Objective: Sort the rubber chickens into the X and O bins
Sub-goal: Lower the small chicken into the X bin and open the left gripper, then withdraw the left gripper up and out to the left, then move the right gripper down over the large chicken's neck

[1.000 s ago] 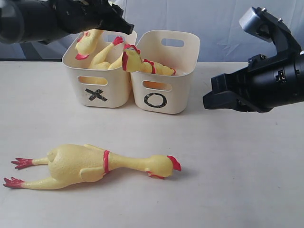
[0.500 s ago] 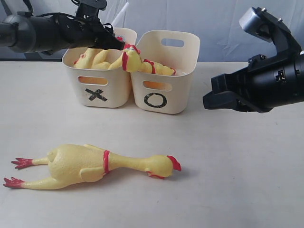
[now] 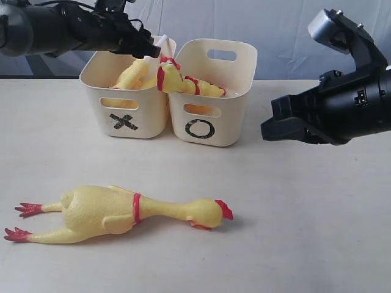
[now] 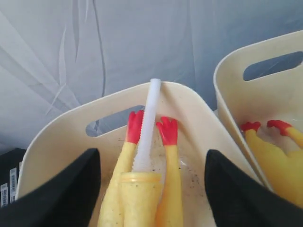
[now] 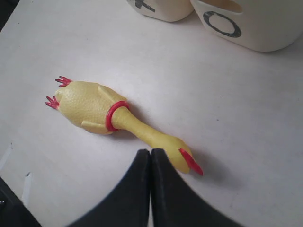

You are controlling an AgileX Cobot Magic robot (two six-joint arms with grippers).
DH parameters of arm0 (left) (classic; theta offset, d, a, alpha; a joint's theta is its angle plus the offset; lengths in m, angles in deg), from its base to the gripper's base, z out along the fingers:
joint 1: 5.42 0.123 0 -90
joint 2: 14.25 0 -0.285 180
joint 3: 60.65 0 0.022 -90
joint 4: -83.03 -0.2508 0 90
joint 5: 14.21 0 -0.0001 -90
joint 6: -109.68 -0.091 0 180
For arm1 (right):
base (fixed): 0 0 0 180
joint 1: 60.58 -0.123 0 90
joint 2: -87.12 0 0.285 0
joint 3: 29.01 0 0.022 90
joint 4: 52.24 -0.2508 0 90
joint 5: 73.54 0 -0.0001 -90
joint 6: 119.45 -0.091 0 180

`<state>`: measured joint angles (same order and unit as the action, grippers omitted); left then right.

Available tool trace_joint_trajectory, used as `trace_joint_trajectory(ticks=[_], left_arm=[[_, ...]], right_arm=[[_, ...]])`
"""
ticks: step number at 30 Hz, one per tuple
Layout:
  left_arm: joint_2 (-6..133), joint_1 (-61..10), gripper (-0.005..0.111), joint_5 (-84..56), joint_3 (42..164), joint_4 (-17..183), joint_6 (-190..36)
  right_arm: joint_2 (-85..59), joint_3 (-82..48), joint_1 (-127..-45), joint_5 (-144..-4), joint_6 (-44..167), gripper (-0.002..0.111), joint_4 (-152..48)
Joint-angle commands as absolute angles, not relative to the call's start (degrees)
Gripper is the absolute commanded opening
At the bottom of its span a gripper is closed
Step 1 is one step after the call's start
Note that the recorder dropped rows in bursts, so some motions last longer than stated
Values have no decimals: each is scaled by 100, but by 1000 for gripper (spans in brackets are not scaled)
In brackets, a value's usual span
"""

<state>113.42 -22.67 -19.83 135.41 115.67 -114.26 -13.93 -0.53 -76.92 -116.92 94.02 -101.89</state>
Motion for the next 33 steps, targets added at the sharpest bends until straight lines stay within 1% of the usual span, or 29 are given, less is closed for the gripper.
trace_joint_trajectory(ticks=[1,4,6,7,12,14,17,19,24,28,33], left_arm=[[10917,-2183,61,-2909,13583,11189,-11394],[10633,-2013,60,-3663,13583,11125,-11295],[10407,-1847,54,-4145,13583,11053,-10962],[10318,-1772,50,-4322,13583,11003,-10811],[9788,-1333,19,-5537,13583,10605,-10397],[9579,-1176,11,-5920,13495,10498,-10356],[9248,-996,4,-6238,13267,10445,-10330],[9012,-898,1,-6279,13026,10415,-10230],[8239,-825,1,-6133,12234,10249,-10138],[7496,-825,1,-5841,11354,10392,-10073],[6289,-825,1,-5489,10116,10513,-10024]], right_arm=[[-1415,21,-7674,-11662,9452,-1,-10168],[-1415,82,-7674,-11624,9452,-1,-10180],[-1415,106,-7674,-11520,9452,-1,-10180],[-1415,106,-7674,-11506,9452,-1,-10180],[-1415,106,-7674,-11493,9504,-1,-10180],[-1415,106,-7674,-11493,9504,-1,-10180],[-1415,106,-7674,-11523,9592,-1,-10180],[-1415,106,-7674,-11535,9674,-1,-10180],[-1415,106,-7674,-11612,9906,-1,-10237],[-1415,106,-7700,-11838,10439,-1,-10576],[-1415,106,-8230,-11925,11015,-1,-10644]])
